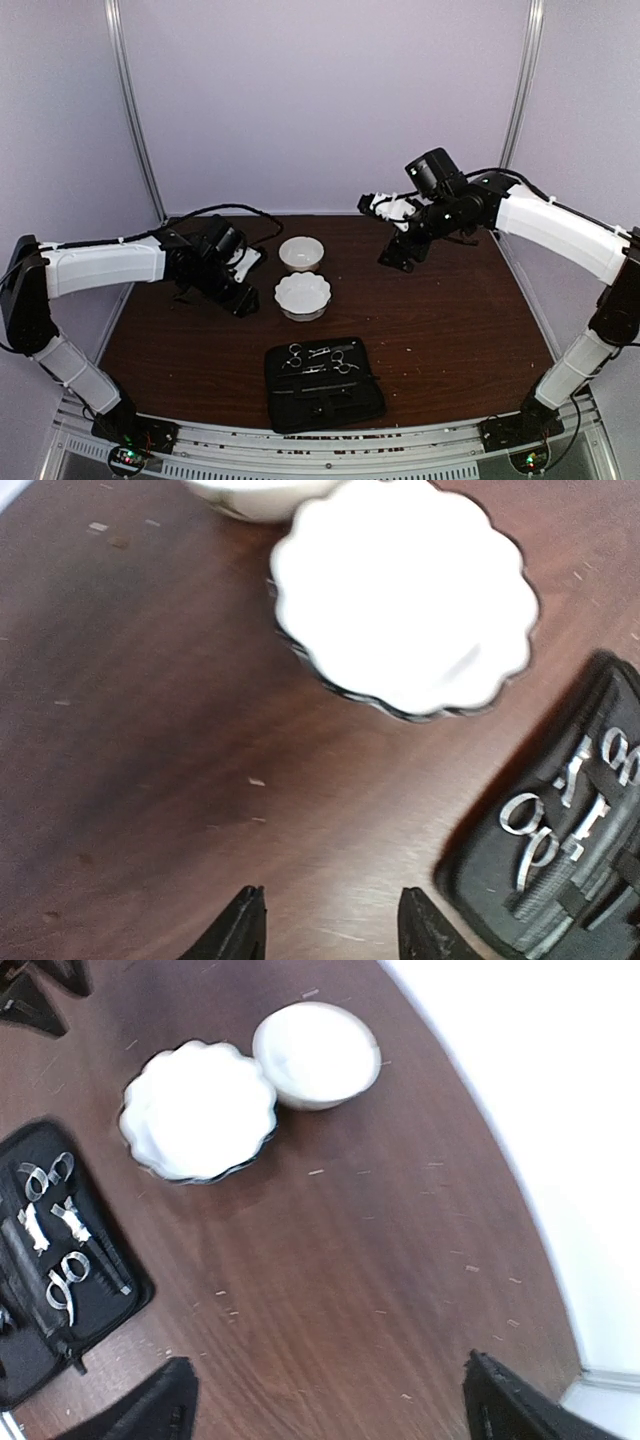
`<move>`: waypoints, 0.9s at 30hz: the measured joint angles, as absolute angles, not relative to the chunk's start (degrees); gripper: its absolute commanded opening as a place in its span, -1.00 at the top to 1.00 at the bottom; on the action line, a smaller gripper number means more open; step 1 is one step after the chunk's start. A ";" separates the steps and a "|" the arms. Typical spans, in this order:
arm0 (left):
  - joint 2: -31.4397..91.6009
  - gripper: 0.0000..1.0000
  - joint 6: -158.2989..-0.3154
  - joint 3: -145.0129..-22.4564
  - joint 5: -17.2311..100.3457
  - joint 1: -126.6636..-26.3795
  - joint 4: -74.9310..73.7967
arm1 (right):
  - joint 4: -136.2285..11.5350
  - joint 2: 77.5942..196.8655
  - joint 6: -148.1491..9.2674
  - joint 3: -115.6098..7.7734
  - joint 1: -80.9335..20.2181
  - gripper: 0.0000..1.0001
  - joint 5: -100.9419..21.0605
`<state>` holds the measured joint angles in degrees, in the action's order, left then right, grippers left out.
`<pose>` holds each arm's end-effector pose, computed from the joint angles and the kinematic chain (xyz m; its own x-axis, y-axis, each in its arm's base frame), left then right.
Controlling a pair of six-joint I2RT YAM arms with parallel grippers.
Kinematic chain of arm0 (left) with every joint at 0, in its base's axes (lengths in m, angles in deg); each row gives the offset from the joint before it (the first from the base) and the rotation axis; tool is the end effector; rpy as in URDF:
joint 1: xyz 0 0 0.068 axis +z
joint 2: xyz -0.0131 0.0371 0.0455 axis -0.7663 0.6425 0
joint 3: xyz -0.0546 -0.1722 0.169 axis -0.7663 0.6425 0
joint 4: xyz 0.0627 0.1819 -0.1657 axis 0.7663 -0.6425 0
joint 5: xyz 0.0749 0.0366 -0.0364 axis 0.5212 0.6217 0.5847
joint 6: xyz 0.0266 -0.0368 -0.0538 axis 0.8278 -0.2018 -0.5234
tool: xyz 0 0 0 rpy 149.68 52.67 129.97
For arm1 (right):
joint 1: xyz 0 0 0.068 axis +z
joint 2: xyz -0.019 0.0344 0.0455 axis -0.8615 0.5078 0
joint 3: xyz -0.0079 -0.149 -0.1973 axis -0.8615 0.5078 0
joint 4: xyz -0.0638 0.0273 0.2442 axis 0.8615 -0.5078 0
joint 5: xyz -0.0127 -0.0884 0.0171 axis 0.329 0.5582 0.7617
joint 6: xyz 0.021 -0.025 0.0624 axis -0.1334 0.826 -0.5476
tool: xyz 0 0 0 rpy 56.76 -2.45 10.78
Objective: Sort the hair-cutting tools
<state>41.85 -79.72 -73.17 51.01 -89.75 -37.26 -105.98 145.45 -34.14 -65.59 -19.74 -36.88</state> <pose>0.2419 -0.1995 0.1885 -0.7837 0.3811 -0.4904 0.4786 0.8738 -0.0858 0.2639 0.2252 0.3079 -0.1637 -0.7545 -0.6356 -0.8623 0.4224 -0.2793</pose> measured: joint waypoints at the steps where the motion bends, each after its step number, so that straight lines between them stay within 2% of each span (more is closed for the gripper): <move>1: 42.16 0.00 -80.57 -72.30 49.15 -89.88 -36.60 | -105.91 146.78 -34.68 -64.54 -19.93 -0.57 -39.04; 4: 43.64 -0.03 -83.04 -69.69 44.52 -90.29 -34.42 | -105.78 151.72 -36.02 -61.00 -19.80 -0.21 -45.82; 6: 44.32 -0.02 -84.72 -67.55 42.16 -90.36 -32.91 | -106.55 155.61 -35.78 -60.02 -19.43 -0.09 -49.10; 12: 44.78 0.09 -88.90 -62.11 35.58 -90.36 -29.04 | -108.01 166.49 -37.35 -60.46 -17.81 -0.05 -55.94; 23: 47.88 0.20 -92.11 -59.71 30.75 -91.30 -23.56 | -109.98 171.46 -37.57 -65.37 -14.34 0.04 -59.06; 27: 49.78 0.34 -92.33 -60.47 31.38 -92.15 -23.25 | -110.11 172.99 -37.70 -66.07 -13.55 0.05 -58.56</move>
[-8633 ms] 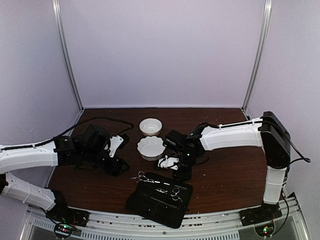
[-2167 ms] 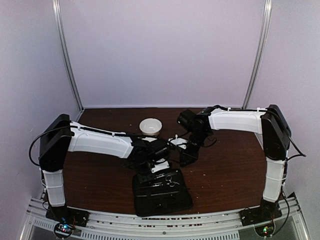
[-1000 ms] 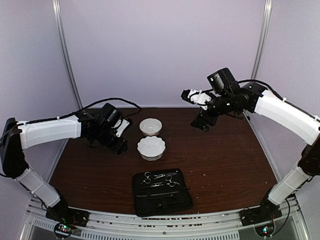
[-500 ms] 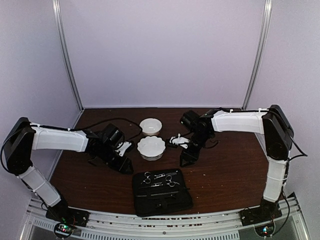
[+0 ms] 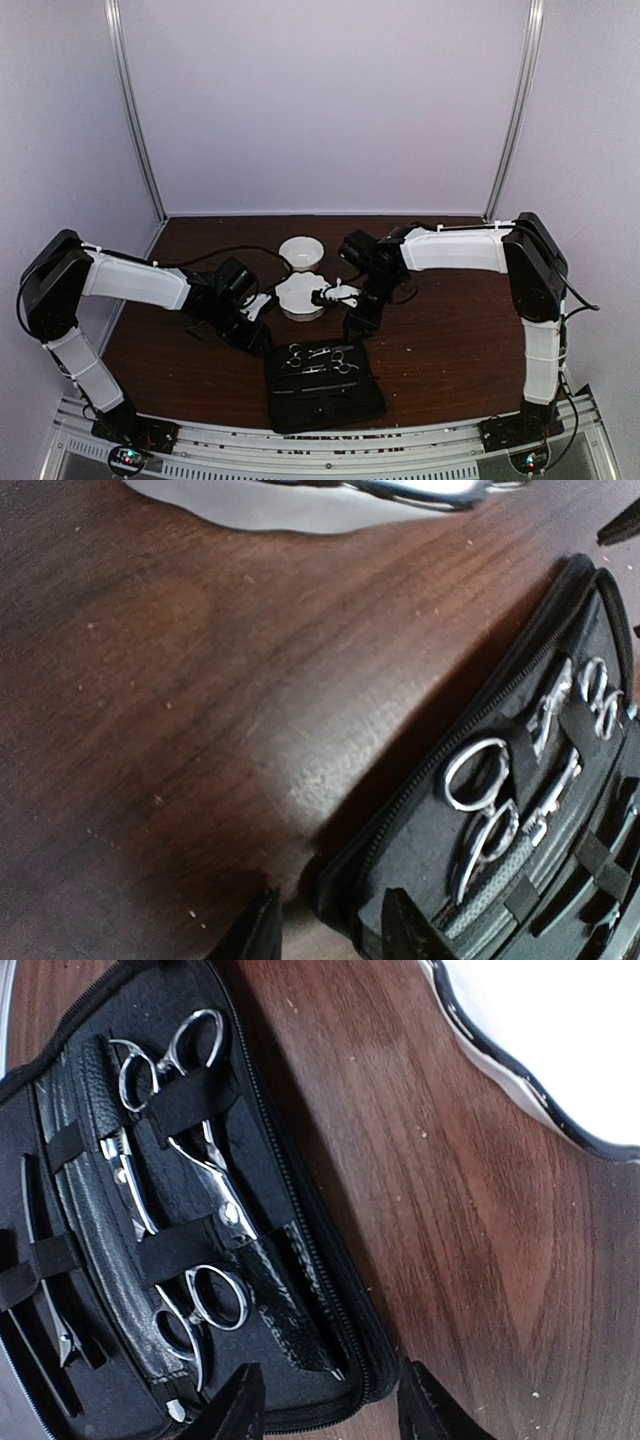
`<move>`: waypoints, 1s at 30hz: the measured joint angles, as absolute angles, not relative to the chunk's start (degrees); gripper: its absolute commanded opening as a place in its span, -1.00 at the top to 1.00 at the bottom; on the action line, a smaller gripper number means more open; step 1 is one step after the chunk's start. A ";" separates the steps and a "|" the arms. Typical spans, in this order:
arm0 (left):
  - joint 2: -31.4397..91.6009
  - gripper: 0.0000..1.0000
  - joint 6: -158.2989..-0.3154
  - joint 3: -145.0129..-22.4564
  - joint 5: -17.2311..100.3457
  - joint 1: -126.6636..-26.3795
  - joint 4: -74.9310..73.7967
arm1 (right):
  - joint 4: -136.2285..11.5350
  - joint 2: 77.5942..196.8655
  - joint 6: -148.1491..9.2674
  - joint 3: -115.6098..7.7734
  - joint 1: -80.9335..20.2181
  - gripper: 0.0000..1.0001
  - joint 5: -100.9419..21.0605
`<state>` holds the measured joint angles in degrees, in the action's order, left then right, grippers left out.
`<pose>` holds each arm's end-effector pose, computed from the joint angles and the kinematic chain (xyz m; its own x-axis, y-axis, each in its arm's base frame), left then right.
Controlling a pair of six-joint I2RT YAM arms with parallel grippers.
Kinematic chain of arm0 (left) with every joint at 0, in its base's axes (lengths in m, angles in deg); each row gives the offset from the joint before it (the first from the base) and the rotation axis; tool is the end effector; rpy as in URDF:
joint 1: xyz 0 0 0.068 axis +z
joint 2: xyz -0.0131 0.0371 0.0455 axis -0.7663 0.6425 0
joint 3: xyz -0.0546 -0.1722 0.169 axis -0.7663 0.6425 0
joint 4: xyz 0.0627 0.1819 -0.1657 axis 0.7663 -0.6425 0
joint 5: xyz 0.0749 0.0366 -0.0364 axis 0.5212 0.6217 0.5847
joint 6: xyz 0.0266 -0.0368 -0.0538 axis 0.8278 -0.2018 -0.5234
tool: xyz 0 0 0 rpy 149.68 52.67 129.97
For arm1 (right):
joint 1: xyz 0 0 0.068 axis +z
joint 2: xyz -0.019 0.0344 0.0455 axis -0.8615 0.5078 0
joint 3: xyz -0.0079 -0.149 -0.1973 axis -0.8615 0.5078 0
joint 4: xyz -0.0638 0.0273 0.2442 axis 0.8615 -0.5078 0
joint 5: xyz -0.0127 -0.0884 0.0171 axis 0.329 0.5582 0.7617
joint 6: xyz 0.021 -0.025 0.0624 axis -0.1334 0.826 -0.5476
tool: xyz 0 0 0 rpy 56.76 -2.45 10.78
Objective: Sort the hair-cutting tools
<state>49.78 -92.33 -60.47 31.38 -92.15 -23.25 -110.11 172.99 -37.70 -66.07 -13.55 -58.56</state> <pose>0.2097 -0.2143 0.1024 -0.9232 0.3024 -0.2374 0.3789 0.8203 -0.4284 0.2536 0.2985 0.1403 -0.3157 -0.8696 -0.3796 -0.9312 0.2073 0.2997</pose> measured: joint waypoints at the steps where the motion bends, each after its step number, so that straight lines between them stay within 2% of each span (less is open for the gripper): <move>1: 50.24 0.40 -92.48 -60.75 31.64 -92.15 -23.25 | -110.22 173.07 -37.76 -66.07 -13.53 0.05 -58.30; 4: 51.82 0.59 -92.79 -62.20 31.99 -92.24 -23.05 | -110.18 173.07 -37.83 -66.07 -13.55 0.06 -57.60; 7: 52.91 1.00 -92.90 -62.96 31.82 -92.41 -22.44 | -110.20 173.07 -37.81 -66.07 -13.60 0.07 -56.79; 14: 51.71 1.00 -92.22 -63.68 35.82 -95.15 -21.85 | -110.94 172.11 -37.30 -66.05 -14.27 0.02 -54.69; 21: 33.81 1.00 -89.60 -55.12 52.91 -109.64 -9.22 | -112.38 163.19 -35.14 -65.74 -15.30 -0.07 -56.11; 25: 33.98 1.00 -89.27 -54.35 56.32 -110.38 -4.47 | -113.48 159.17 -33.44 -65.81 -15.37 -0.08 -60.00; 30: 35.36 1.00 -89.27 -53.83 58.94 -110.01 -3.80 | -116.40 159.57 -31.60 -66.18 -15.10 -0.07 -65.64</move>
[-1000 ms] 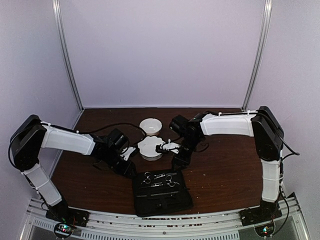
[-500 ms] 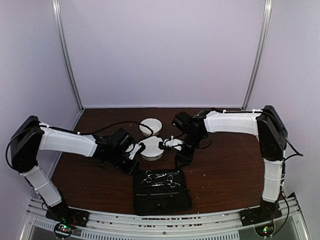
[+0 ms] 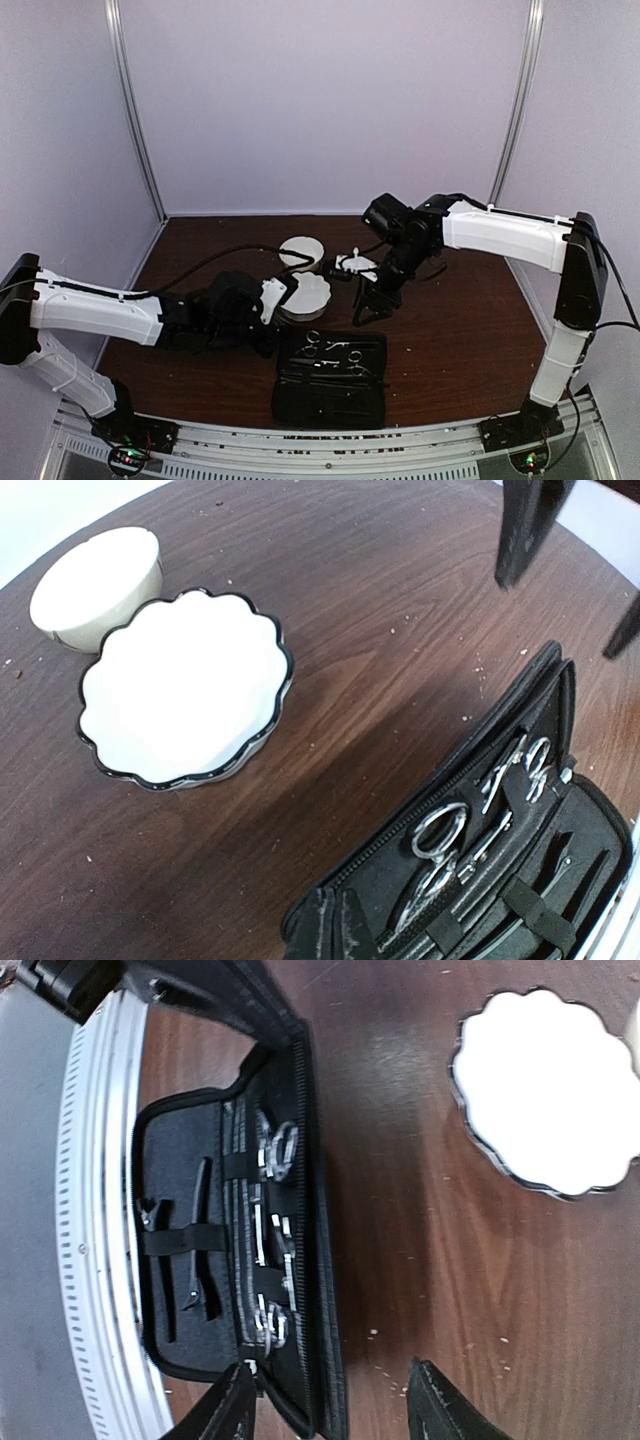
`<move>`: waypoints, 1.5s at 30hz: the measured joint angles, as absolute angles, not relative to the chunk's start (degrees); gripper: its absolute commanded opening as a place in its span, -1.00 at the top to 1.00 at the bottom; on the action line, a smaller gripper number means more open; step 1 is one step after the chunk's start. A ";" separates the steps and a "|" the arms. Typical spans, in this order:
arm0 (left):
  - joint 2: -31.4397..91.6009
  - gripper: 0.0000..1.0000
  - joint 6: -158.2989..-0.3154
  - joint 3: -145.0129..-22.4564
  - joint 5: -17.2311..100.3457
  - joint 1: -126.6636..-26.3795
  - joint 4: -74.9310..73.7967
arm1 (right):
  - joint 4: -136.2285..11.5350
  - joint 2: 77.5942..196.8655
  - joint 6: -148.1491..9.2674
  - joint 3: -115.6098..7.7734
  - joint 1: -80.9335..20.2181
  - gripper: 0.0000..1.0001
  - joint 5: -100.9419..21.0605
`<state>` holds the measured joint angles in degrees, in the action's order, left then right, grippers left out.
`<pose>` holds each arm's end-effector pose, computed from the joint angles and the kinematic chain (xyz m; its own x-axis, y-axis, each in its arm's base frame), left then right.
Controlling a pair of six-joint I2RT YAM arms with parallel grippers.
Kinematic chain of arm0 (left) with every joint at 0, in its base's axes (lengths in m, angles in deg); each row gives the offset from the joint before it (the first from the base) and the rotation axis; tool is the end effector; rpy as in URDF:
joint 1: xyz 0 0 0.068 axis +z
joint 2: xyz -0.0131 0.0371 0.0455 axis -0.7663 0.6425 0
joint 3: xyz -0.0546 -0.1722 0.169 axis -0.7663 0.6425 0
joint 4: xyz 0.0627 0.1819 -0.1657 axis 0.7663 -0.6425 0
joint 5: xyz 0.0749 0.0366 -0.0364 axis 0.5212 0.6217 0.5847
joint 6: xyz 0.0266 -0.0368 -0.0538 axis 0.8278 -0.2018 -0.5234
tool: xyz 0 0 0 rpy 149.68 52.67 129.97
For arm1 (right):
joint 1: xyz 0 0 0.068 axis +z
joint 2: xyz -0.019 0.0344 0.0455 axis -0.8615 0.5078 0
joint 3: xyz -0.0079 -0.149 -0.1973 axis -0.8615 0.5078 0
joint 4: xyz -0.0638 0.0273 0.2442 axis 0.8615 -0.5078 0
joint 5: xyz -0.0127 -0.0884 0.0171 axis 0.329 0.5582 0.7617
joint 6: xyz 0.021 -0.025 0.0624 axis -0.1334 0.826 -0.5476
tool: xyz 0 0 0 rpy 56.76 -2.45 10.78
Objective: Sort the hair-cutting tools
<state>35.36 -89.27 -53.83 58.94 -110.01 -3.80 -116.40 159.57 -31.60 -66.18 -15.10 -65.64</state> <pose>0.1607 -0.2600 0.1644 -0.5878 0.2927 -0.7542 0.6214 0.7603 -0.1893 0.2359 0.2750 0.2241 -0.2063 -0.8044 -0.5571 -0.9614 0.0608 0.2682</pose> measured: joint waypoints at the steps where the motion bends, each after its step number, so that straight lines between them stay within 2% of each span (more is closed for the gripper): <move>1: 35.36 1.00 -89.27 -53.83 59.16 -110.03 -3.58 | -116.84 159.94 -31.38 -66.18 -15.04 -0.07 -66.36; 14: 32.80 1.00 -86.16 -51.20 60.80 -111.49 1.65 | -118.81 166.34 -31.29 -69.96 -13.97 0.03 -67.02; 20: 32.74 1.00 -84.81 -51.20 61.68 -111.98 2.21 | -119.99 168.94 -30.97 -71.58 -13.84 0.15 -67.54; 24: 32.71 1.00 -84.50 -51.20 61.98 -112.02 2.24 | -121.50 169.84 -30.22 -71.76 -13.60 0.36 -68.66; 29: 32.56 1.00 -84.11 -51.20 62.48 -112.02 2.45 | -123.40 170.76 -29.37 -72.72 -13.51 0.85 -69.66; 32: 32.50 1.00 -83.83 -51.20 62.88 -112.02 2.41 | -124.43 171.43 -29.50 -73.92 -13.49 0.97 -69.93; 34: 32.47 0.89 -83.69 -51.20 63.16 -112.02 2.41 | -125.02 171.56 -29.33 -74.53 -13.49 1.00 -69.97; 38: 32.19 0.48 -83.37 -51.27 64.50 -112.02 2.06 | -125.50 171.65 -29.35 -75.73 -13.49 1.00 -69.10; 41: 30.57 0.32 -83.87 -51.38 65.81 -112.02 1.14 | -125.93 171.65 -29.39 -76.87 -13.36 1.00 -67.35; 45: 25.61 0.22 -84.79 -51.38 67.80 -112.02 -1.17 | -126.39 171.56 -29.39 -78.36 -13.25 1.00 -64.20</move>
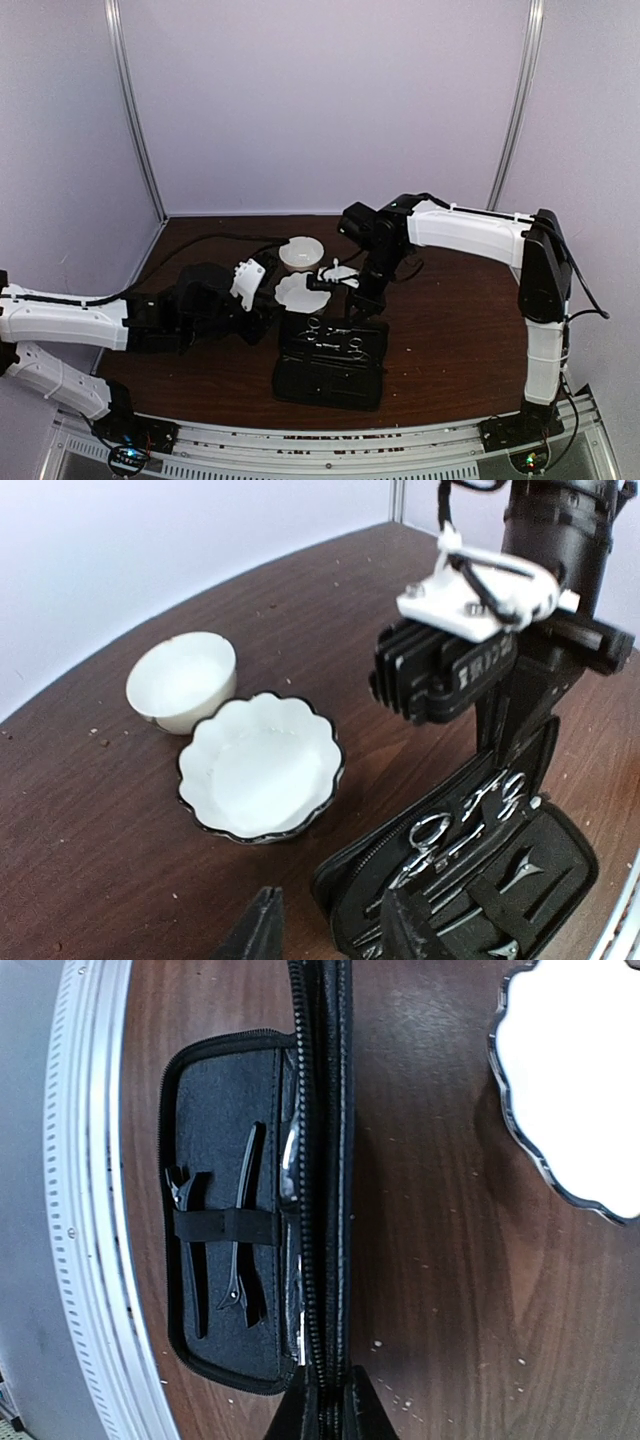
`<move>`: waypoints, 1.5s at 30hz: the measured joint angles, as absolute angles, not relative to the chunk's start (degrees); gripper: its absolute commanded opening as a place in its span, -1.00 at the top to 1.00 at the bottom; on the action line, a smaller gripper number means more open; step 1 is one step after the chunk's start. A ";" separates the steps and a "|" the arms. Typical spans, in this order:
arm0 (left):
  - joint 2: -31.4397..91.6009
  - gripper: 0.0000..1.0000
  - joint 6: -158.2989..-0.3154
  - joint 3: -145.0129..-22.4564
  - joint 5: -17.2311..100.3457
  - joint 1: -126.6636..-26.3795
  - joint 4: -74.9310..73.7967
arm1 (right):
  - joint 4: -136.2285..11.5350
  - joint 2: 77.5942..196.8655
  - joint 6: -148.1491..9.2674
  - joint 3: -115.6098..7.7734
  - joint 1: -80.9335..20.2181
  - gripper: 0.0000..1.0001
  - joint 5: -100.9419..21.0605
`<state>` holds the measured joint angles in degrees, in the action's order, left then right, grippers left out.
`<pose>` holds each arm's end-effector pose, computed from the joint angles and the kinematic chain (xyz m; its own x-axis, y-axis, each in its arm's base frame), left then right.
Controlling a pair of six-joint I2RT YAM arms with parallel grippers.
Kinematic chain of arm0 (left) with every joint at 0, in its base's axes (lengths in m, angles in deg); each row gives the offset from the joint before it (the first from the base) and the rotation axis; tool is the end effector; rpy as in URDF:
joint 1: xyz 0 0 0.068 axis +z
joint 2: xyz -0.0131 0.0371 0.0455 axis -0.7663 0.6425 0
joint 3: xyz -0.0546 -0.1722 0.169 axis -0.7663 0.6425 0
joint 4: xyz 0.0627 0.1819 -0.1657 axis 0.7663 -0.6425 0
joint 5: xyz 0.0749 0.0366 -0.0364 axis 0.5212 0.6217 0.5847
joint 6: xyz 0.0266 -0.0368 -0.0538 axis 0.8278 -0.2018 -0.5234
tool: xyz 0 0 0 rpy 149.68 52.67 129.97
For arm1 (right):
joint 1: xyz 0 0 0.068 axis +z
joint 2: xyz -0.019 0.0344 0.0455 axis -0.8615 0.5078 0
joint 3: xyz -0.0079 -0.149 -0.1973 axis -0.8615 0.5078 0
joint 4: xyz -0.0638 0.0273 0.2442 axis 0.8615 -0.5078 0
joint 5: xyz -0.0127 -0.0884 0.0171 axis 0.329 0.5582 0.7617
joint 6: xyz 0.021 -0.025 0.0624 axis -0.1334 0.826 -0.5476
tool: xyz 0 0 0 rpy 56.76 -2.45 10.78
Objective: Sort the hair-cutting tools
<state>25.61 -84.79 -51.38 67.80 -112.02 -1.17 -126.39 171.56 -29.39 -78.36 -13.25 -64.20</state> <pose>0.1511 -0.2462 0.2033 -0.4314 0.2166 -0.8758 0.6143 0.7815 -0.1093 0.2463 0.3009 0.2023 -0.1988 -0.8803 -0.4308 -0.9394 0.0459 0.3398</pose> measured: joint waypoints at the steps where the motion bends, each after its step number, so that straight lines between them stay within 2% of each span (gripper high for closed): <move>1: 24.26 0.21 -85.01 -51.36 68.28 -112.02 -1.57 | -126.39 171.52 -29.41 -78.51 -13.25 1.00 -63.43; 6: 17.37 0.15 -85.90 -51.20 72.25 -112.02 -3.56 | -126.28 170.34 -29.61 -78.53 -13.18 0.92 -60.31; 11: 15.86 0.14 -86.56 -50.88 75.38 -112.02 -5.81 | -126.11 168.22 -29.70 -77.72 -11.54 0.44 -60.40; 15: 15.86 0.14 -87.15 -50.13 76.36 -112.02 -7.73 | -125.58 164.31 -29.48 -72.52 -6.45 0.20 -62.50; 21: 15.93 0.07 -87.78 -49.87 77.02 -112.02 -8.87 | -124.93 161.86 -29.17 -60.98 3.80 0.08 -63.81; 24: 16.87 -0.02 -88.00 -49.85 77.15 -112.00 -8.87 | -125.48 162.28 -28.52 -58.60 5.64 -0.03 -63.57; 29: 20.52 -0.11 -88.76 -49.87 75.16 -110.95 -9.22 | -125.54 161.29 -27.19 -58.60 4.74 -0.09 -63.04; 38: 27.99 -0.04 -96.15 -51.84 65.54 -104.85 -10.62 | -122.85 153.12 -28.43 -61.31 -4.63 -0.14 -57.18; 40: 30.99 -0.04 -97.84 -53.17 64.06 -104.59 -10.66 | -120.54 152.79 -30.07 -61.72 -7.85 -0.29 -54.30; 41: 32.85 -0.04 -98.53 -54.22 63.23 -104.59 -10.64 | -119.38 152.79 -31.14 -61.85 -9.42 -0.43 -53.10; 42: 34.99 -0.04 -99.19 -55.49 62.38 -104.59 -10.59 | -117.98 152.79 -32.34 -61.96 -11.34 -0.92 -52.20; 43: 37.00 -0.02 -99.65 -56.78 61.65 -104.54 -10.53 | -117.02 152.79 -33.65 -62.14 -12.79 -0.99 -51.68; 45: 40.65 0.04 -100.44 -59.20 60.21 -104.28 -10.46 | -115.99 153.05 -35.29 -63.52 -16.42 -1.00 -51.81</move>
<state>40.65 -100.44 -59.20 60.21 -104.28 -10.46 -115.99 153.05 -35.29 -63.52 -16.42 -51.81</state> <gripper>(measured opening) 0.512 0.896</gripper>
